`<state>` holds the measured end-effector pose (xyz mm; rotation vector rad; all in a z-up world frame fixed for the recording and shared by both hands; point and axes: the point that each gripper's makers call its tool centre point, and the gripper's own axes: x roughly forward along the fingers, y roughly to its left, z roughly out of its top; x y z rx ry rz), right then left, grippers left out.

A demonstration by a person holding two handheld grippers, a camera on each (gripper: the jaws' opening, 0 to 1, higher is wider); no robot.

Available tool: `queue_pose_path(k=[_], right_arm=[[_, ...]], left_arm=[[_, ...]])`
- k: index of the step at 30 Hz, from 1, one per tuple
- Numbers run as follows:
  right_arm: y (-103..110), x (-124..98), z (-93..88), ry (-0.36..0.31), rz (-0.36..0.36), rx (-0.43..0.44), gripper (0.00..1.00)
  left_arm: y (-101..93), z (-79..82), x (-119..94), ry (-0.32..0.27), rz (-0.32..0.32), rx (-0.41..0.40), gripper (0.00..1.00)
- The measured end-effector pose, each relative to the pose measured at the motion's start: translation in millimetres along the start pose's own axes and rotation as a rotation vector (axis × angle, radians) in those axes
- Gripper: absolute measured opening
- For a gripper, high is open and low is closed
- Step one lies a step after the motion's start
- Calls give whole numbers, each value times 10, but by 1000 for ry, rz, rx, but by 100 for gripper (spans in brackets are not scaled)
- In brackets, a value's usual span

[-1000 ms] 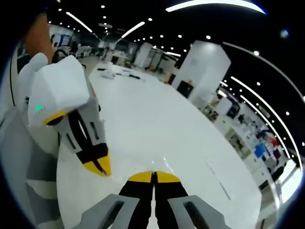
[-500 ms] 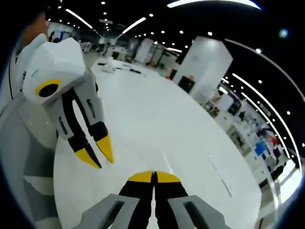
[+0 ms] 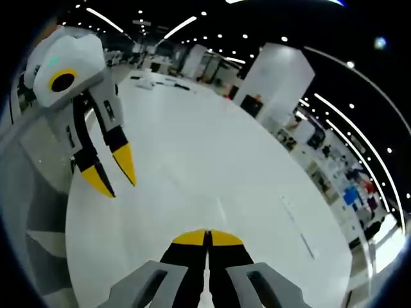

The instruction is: Open the resealable bag by pulling the two sides of the seal apart until the entire bag opening is separated and visibly accessible.

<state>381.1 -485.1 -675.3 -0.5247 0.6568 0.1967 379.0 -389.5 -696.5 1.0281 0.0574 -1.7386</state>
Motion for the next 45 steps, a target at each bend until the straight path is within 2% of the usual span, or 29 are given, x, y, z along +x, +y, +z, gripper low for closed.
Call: queue_pose_path(k=[5,7,13,21,23,28,31,33,35,38,42,44,45], right_arm=[[1,41,-97,23,4,-5,0],[-11,72,-147,40,3,-4,0],[-28,153,-212,61,6,-41,0],[-85,254,-288,80,14,-62,0],[-97,284,-294,76,19,-69,0],[-94,365,-332,77,41,-150,0],[-101,398,-369,86,53,-151,0],[-106,411,-392,94,62,-117,0],[-75,418,-371,79,78,-36,0],[-82,429,-393,94,81,-52,0],[-70,463,-381,93,88,0,0],[-55,476,-437,120,95,4,0],[-14,475,-450,121,114,34,2]], left_arm=[[-62,-133,-57,15,-9,-41,20],[-69,-175,-85,15,-7,-85,22],[-50,-218,-169,6,6,-144,23],[-31,-255,-286,-15,54,-266,24],[-44,-264,-297,-19,59,-283,24],[-73,-305,-301,-12,62,-298,23],[-78,-325,-308,-10,63,-303,23],[-82,-346,-313,-5,62,-308,23],[-85,-359,-315,-1,62,-313,23],[-86,-373,-308,1,59,-316,22],[-82,-368,-300,3,53,-314,22],[-79,-366,-294,5,49,-311,22],[-76,-366,-294,5,49,-308,22]])
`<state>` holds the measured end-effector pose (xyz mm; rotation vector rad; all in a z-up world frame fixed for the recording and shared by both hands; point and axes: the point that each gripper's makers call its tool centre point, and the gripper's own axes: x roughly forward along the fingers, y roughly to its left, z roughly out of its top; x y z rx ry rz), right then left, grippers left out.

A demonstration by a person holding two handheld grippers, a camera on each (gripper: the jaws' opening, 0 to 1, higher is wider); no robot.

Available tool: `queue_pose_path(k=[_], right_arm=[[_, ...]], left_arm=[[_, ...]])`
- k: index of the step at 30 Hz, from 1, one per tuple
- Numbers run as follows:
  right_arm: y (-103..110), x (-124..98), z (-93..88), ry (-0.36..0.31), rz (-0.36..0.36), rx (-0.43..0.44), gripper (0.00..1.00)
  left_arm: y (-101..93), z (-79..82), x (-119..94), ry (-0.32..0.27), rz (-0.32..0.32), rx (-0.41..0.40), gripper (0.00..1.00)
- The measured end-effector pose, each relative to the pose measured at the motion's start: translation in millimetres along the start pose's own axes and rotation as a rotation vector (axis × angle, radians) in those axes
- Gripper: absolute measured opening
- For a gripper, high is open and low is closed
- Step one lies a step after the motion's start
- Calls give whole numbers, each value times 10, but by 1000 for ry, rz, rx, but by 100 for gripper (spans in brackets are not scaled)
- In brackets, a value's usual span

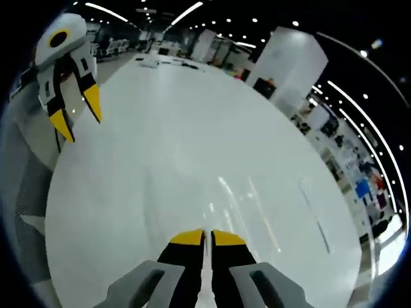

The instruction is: Open the resealable bag by pulling the two sides of the seal apart until the entire bag opening is separated and visibly accessible.

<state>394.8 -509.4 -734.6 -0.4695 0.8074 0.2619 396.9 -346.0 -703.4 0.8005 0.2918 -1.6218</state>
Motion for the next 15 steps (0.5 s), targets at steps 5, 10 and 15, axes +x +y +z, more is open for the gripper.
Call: queue_pose_path(k=[5,10,15], right_arm=[[115,-34,-22,-22,47,48,10],[171,-91,-13,-61,71,90,17],[234,-134,50,-107,98,215,32]], left_arm=[[26,11,-5,-6,7,-15,22],[-5,4,1,-9,-1,-19,21],[-27,-8,-5,-7,-4,-21,20]])
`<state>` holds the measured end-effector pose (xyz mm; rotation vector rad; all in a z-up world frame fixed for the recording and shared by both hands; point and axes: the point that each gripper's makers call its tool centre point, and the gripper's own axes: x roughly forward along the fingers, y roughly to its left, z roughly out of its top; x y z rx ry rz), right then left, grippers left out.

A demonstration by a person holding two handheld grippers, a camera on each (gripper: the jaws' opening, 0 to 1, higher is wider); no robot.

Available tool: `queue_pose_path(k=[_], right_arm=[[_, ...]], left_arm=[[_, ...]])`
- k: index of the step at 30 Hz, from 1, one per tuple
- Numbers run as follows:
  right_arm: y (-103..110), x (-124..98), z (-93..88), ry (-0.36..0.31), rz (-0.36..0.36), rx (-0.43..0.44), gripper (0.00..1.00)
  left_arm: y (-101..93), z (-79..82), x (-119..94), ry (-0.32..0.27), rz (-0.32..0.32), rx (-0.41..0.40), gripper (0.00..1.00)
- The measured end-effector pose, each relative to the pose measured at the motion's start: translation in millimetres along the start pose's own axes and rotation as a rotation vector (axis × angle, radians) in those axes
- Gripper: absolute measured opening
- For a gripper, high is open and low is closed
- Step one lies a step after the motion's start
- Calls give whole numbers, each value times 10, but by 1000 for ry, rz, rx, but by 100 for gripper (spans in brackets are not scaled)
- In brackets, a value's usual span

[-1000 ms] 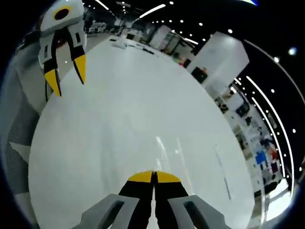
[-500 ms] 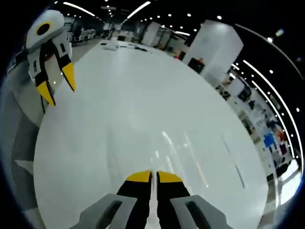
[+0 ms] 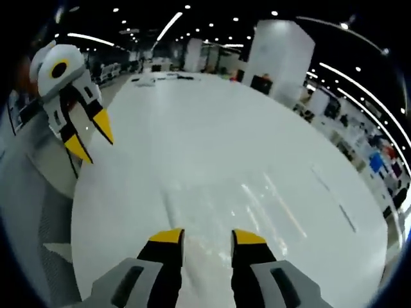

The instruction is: Open the resealable bag by pulling the two sides of the seal apart until the entire bag opening is separated and visibly accessible.

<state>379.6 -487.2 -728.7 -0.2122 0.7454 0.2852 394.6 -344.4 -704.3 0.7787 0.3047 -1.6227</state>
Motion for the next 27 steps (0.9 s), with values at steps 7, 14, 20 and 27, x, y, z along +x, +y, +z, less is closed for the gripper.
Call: queue_pose_path(k=[7,14,20,27], right_arm=[[71,-89,-3,-32,-2,24,46],[100,-153,-71,-59,-39,84,60],[98,-271,-73,-100,-80,127,71],[179,-476,-35,-155,-134,108,74]], left_arm=[[38,-20,-38,-4,7,-19,22],[12,-60,-27,2,5,-32,24],[-2,-51,-23,-3,6,-39,26],[23,-21,-25,-12,16,-40,31]])
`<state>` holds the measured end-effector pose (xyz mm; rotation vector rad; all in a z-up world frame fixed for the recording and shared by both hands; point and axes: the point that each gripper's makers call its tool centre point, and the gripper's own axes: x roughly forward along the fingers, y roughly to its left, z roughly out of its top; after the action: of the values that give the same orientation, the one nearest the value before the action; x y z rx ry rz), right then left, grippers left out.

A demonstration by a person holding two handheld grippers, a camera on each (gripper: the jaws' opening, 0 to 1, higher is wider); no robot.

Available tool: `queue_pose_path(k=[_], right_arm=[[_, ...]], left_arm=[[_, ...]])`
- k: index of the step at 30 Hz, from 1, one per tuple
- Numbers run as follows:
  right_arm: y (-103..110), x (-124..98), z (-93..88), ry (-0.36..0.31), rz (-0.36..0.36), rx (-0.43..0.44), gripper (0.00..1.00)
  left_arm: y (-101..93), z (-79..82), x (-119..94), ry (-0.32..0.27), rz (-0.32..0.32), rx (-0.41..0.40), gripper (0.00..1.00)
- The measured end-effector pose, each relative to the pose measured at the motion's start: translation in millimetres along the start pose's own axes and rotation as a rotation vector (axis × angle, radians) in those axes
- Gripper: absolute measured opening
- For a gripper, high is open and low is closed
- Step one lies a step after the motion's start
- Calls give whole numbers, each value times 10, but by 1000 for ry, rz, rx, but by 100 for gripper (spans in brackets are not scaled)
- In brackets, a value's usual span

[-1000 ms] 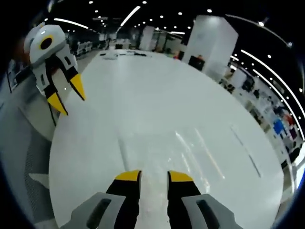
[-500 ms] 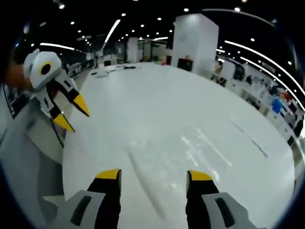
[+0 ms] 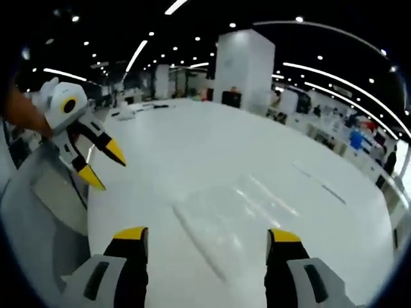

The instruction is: Open the resealable bag by pulling the two sides of the seal apart until the entire bag opening is separated and visibly accessible.

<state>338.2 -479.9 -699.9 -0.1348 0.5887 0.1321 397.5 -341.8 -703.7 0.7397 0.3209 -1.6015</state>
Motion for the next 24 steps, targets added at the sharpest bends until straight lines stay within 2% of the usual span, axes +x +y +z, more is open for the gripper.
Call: queue_pose_path(k=[5,9,12,18,24], right_arm=[[69,-119,-38,-20,-13,39,76],[86,-156,-80,-27,-23,68,78],[127,-220,-114,-37,-33,108,82],[177,-299,-177,-33,-49,145,87],[221,-387,-237,-39,-77,206,92]], left_arm=[[33,15,-16,-8,7,-21,40],[34,7,-20,-8,16,-22,53],[-1,-33,-38,-6,11,-46,59],[-4,-102,-80,17,18,-110,66],[-2,-80,-129,7,39,-162,73]])
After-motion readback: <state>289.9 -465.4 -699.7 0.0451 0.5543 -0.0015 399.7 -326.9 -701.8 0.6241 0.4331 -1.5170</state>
